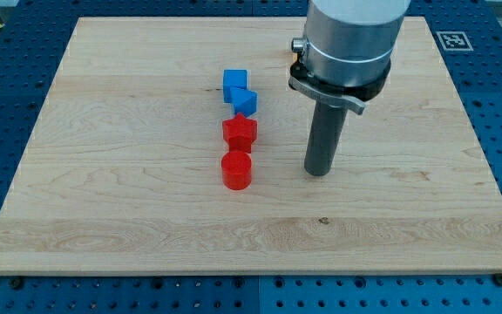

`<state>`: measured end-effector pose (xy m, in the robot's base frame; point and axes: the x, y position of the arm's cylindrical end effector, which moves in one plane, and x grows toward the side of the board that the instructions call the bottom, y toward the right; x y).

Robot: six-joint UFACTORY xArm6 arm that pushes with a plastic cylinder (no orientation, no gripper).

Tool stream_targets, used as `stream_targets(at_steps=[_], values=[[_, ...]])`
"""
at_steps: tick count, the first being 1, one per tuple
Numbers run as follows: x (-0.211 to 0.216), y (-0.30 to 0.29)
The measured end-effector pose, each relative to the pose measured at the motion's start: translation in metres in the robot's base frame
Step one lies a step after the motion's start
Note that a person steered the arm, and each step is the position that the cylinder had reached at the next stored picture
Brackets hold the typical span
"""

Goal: Push the yellow hexagon towards the right

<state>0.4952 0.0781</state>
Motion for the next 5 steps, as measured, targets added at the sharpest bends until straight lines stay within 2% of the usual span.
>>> stream_targets(at_steps=[2,4,5], values=[[-0.054,0.000],[-0.128,0.000],[-0.148,-0.008]])
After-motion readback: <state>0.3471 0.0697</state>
